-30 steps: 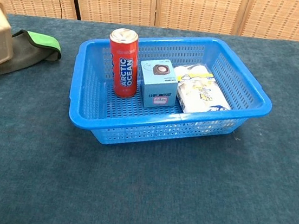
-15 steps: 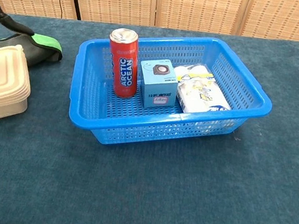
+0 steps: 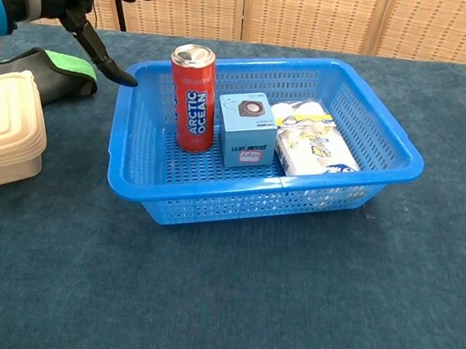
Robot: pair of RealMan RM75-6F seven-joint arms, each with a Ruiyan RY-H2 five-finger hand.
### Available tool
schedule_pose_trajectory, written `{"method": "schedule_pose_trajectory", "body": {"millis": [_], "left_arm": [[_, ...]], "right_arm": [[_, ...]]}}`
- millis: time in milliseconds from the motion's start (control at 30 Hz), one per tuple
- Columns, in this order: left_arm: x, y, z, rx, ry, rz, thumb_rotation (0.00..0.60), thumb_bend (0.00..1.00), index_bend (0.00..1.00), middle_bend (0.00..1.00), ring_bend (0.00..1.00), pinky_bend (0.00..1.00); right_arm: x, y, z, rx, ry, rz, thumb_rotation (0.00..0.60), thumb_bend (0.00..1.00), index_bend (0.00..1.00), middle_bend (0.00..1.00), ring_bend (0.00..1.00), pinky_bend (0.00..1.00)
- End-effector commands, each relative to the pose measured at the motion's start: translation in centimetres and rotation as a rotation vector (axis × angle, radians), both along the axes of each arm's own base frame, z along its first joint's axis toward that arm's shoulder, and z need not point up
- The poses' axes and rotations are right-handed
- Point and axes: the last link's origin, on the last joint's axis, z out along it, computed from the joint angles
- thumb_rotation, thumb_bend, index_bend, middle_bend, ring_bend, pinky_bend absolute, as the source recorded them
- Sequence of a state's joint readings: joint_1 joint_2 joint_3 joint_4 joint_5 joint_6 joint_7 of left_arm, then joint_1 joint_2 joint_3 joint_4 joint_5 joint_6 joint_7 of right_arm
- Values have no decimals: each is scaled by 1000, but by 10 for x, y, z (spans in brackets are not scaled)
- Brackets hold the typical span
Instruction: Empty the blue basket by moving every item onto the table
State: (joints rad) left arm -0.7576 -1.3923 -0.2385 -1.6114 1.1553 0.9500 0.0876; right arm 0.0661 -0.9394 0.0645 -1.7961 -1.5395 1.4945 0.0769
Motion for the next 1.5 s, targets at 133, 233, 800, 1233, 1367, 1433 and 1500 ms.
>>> {"method": "schedule_pose_trajectory", "body": {"millis": [133,233,800,1233,1367,1433,1500], "left_arm": [[9,0,-17,3,21,-2,600,33,22,0,9,137],[12,1,-21,18,25,-4,600,105,101,5,61,204],[30,1,-48,0,28,16,600,344,222,86,140,315],[33,2,-54,63,31,22,600,536,565,385,403,541],[36,3,-48,93,-8,25,600,545,573,394,412,547],[38,3,-40,107,-39,21,600,546,577,397,415,549],[40,3,-32,119,-61,15,600,546,578,397,416,549]], "right_arm": [[0,-1,1,0,-5,-2,600,0,0,0,0,0],[-1,-1,2,-1,-8,-3,600,0,0,0,0,0],[-3,-3,4,4,-20,-15,600,0,0,0,0,0],[-5,-5,6,6,-30,-19,600,0,0,0,0,0],[-6,-5,7,5,-32,-21,600,0,0,0,0,0],[-6,-5,8,3,-33,-21,600,0,0,0,0,0],[-6,-5,8,4,-33,-21,600,0,0,0,0,0]]}}
